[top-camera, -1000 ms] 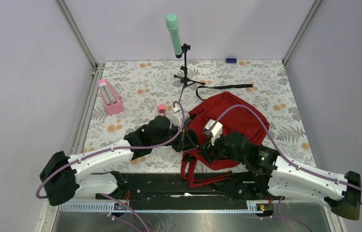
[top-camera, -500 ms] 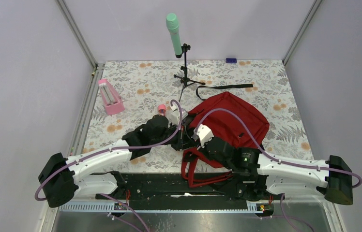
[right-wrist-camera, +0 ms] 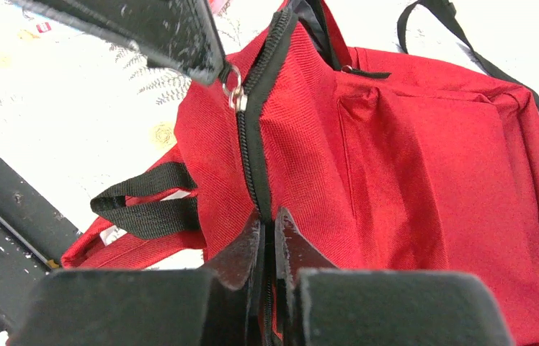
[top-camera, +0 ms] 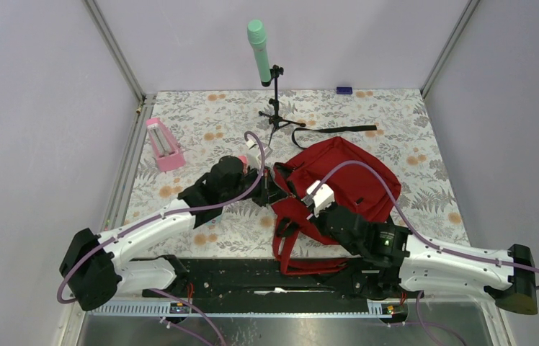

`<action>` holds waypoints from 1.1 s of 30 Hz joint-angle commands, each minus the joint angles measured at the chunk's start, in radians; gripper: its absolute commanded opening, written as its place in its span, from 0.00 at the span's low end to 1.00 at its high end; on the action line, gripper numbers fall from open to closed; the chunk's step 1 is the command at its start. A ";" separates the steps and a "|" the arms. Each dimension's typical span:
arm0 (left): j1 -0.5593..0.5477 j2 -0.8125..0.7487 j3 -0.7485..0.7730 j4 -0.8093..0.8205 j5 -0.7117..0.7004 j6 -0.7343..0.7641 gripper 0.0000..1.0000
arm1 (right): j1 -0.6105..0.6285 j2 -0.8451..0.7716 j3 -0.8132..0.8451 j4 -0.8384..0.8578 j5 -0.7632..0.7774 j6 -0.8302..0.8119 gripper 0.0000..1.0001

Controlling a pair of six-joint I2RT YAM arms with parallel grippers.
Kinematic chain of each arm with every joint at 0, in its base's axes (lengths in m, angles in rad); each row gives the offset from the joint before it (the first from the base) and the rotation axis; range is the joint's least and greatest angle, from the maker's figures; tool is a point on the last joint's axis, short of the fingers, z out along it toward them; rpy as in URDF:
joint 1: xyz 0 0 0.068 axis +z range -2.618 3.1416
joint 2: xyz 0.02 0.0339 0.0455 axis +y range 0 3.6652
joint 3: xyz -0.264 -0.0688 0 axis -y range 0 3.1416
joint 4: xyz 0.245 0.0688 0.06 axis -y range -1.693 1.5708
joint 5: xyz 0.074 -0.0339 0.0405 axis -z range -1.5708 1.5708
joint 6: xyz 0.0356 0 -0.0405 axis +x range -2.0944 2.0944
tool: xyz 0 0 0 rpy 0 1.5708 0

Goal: Pack the student bag
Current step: Zip the student bag at the center of the board.

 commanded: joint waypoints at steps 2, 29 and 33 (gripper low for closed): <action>0.079 0.021 0.070 0.012 -0.049 0.077 0.00 | -0.002 -0.092 0.007 -0.063 0.004 -0.012 0.00; 0.298 0.280 0.194 0.088 0.019 0.126 0.00 | -0.002 -0.214 0.054 -0.125 0.008 -0.011 0.00; 0.325 0.350 0.224 0.092 0.041 0.127 0.00 | -0.002 -0.227 0.063 -0.096 0.038 -0.010 0.00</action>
